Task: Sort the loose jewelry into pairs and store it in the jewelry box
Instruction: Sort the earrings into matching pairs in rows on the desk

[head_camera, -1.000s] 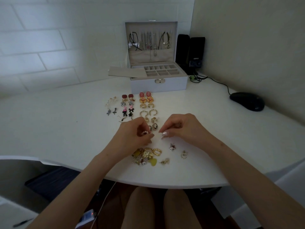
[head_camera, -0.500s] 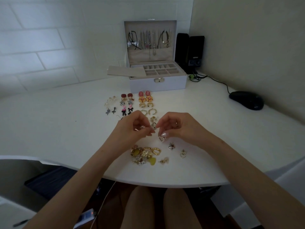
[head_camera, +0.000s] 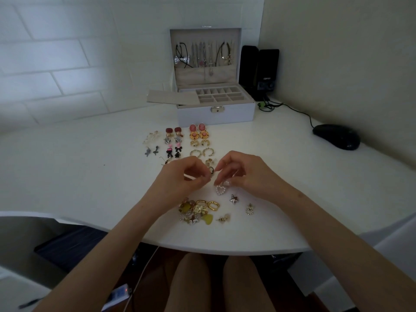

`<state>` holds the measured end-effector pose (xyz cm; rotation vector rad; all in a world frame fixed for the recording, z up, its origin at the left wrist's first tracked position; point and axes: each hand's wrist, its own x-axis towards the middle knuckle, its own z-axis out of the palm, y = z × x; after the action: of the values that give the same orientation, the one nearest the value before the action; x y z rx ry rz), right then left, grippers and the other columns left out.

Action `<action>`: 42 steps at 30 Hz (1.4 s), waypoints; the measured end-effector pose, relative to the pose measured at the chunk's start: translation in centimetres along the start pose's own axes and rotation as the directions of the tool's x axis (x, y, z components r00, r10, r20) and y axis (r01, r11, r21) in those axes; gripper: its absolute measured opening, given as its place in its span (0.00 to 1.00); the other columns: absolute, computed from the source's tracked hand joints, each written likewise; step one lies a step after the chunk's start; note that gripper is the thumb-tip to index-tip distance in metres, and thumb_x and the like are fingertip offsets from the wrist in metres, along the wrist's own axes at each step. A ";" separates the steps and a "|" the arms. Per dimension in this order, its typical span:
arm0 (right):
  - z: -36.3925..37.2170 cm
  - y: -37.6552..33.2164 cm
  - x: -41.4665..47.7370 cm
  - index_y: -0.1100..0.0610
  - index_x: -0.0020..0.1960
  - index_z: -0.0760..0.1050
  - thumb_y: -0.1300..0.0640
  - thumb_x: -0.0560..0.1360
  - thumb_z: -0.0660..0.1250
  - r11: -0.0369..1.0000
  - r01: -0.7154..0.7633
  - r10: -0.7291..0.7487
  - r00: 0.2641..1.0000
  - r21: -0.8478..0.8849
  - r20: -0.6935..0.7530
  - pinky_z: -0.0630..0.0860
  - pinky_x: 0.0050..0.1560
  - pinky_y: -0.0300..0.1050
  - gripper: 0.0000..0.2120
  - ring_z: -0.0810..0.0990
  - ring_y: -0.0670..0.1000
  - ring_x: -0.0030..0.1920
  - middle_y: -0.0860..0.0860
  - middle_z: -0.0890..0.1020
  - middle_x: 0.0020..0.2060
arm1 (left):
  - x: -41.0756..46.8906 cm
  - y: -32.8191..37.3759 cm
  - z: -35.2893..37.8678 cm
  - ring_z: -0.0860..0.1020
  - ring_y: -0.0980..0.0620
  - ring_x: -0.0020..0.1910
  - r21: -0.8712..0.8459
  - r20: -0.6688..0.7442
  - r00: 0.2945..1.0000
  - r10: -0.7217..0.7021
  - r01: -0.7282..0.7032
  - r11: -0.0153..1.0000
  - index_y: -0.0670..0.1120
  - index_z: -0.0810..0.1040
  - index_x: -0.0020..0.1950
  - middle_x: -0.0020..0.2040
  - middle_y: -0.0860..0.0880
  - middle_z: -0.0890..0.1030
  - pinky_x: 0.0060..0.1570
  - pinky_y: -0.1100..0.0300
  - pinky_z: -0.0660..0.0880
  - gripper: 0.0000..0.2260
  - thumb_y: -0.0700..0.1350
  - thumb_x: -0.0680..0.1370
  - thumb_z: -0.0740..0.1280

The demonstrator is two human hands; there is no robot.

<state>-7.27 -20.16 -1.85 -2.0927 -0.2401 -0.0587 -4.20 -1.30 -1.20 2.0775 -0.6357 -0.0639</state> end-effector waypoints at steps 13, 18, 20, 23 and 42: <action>0.2 0.3 0.0 0.55 0.49 0.77 0.70 0.68 0.69 0.996 0.030 -0.034 0.998 -0.079 -0.049 0.73 0.43 0.31 0.14 0.80 0.42 0.41 0.47 0.84 0.40 | 0.5 0.0 0.7 0.78 0.62 0.36 0.161 0.022 0.998 -0.052 0.048 0.986 0.48 0.81 0.45 0.37 0.56 0.81 0.40 0.68 0.75 0.02 0.46 0.74 0.69; 0.2 0.4 0.1 0.50 0.47 0.77 0.71 0.68 0.69 0.993 0.030 -0.040 0.995 -0.112 -0.089 0.75 0.43 0.33 0.17 0.80 0.46 0.42 0.47 0.83 0.41 | 0.9 0.0 0.7 0.80 0.57 0.38 0.169 0.036 0.997 -0.064 0.057 0.984 0.48 0.81 0.48 0.39 0.55 0.82 0.43 0.63 0.78 0.04 0.44 0.75 0.68; 0.1 0.4 0.1 0.49 0.45 0.76 0.71 0.68 0.69 0.993 0.029 -0.041 0.994 -0.117 -0.105 0.75 0.43 0.33 0.17 0.79 0.45 0.42 0.48 0.82 0.41 | 1.1 -0.1 0.7 0.79 0.58 0.38 0.210 0.040 0.998 -0.053 0.044 0.977 0.47 0.81 0.49 0.40 0.53 0.82 0.43 0.65 0.76 0.05 0.43 0.75 0.68; 0.1 0.4 0.0 0.50 0.44 0.77 0.70 0.69 0.69 0.991 0.018 -0.035 0.992 -0.135 -0.124 0.73 0.41 0.29 0.15 0.78 0.43 0.40 0.49 0.82 0.42 | 1.3 -0.2 0.8 0.77 0.58 0.39 0.260 0.020 0.999 -0.038 0.032 0.965 0.47 0.81 0.49 0.39 0.54 0.80 0.42 0.67 0.74 0.05 0.43 0.75 0.69; 0.1 1.1 0.1 0.52 0.42 0.80 0.69 0.69 0.69 0.976 0.080 -0.101 0.991 -0.201 -0.093 0.74 0.45 0.32 0.12 0.78 0.42 0.41 0.44 0.80 0.40 | 0.2 -0.8 0.8 0.73 0.60 0.39 0.451 0.048 0.989 0.138 -0.144 0.881 0.53 0.75 0.42 0.40 0.59 0.72 0.40 0.66 0.70 0.04 0.49 0.73 0.70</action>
<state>-6.92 -20.54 -2.81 -2.2667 -0.2763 -0.2540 -3.93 -1.69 -2.24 2.4724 -0.8747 0.1712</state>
